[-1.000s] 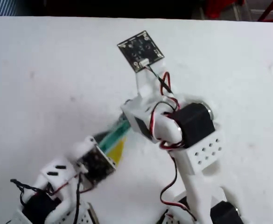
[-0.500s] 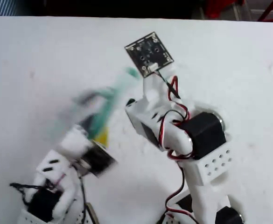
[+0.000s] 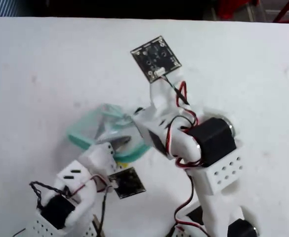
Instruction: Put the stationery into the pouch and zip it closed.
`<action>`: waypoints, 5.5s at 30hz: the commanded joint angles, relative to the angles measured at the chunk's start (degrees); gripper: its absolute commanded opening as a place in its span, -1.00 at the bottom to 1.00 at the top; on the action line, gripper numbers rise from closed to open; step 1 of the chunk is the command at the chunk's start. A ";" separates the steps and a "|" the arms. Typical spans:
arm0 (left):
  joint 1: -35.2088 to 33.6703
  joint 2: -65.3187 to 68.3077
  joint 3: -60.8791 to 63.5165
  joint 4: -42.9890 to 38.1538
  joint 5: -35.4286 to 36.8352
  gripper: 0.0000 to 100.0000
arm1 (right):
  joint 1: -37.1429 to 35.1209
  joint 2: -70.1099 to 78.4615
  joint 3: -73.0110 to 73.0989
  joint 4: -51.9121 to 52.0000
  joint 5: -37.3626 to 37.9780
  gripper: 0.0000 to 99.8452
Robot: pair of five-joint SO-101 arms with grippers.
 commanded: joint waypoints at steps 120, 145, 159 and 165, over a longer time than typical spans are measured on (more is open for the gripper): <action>-5.14 0.40 -23.38 9.32 35.87 -0.96 | 1.01 -29.41 34.73 -44.35 0.53 -0.96; -5.14 0.40 -23.30 9.58 35.87 -0.96 | -2.95 -28.44 29.36 -39.52 -7.30 -0.83; 8.66 0.40 -23.30 16.79 23.74 -0.96 | -11.56 -15.87 6.33 -12.35 -14.07 -0.49; -10.07 0.40 -23.12 9.49 24.18 -0.96 | -9.63 -16.48 4.31 -10.59 -14.07 -0.49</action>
